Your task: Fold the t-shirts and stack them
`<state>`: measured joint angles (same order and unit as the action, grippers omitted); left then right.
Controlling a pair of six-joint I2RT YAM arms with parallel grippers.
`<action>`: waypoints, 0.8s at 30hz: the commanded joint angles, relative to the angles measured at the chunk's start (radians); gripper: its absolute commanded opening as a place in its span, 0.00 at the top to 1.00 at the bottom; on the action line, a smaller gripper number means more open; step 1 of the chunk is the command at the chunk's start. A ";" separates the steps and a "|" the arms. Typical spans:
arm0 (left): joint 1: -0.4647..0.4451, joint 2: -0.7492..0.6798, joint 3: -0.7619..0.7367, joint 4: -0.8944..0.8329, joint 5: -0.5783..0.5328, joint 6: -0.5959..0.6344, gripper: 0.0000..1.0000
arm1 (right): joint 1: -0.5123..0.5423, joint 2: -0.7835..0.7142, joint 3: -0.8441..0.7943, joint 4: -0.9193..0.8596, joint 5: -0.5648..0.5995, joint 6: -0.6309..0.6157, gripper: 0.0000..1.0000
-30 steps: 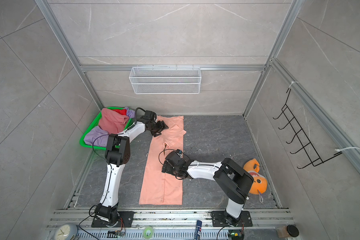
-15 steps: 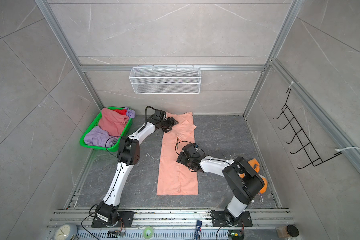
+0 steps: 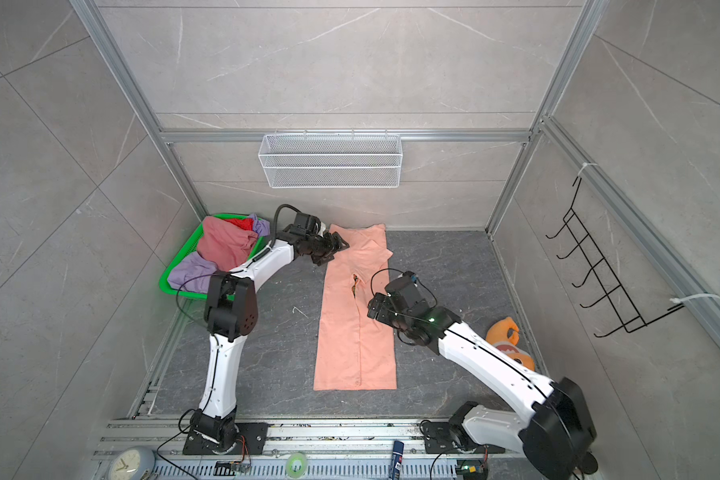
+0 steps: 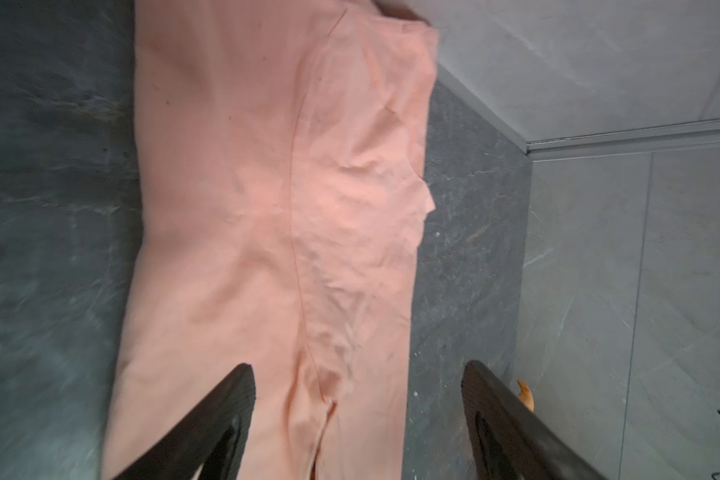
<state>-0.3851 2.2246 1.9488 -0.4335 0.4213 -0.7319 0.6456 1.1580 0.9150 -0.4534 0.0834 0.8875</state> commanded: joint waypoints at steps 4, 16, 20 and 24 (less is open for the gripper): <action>0.002 -0.409 -0.383 -0.216 -0.019 0.112 0.25 | -0.001 -0.229 -0.156 -0.154 -0.103 0.116 0.12; -0.351 -0.949 -1.182 -0.107 -0.172 -0.252 0.33 | 0.005 -0.528 -0.451 -0.261 -0.266 0.178 0.20; -0.468 -1.062 -1.345 0.014 -0.260 -0.447 0.33 | 0.023 -0.583 -0.540 -0.239 -0.281 0.214 0.24; -0.543 -1.096 -1.415 0.051 -0.319 -0.535 0.36 | 0.051 -0.610 -0.594 -0.205 -0.279 0.245 0.24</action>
<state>-0.8936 1.1534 0.5514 -0.4843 0.1833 -1.1240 0.6788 0.5629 0.3504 -0.6815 -0.1829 1.0935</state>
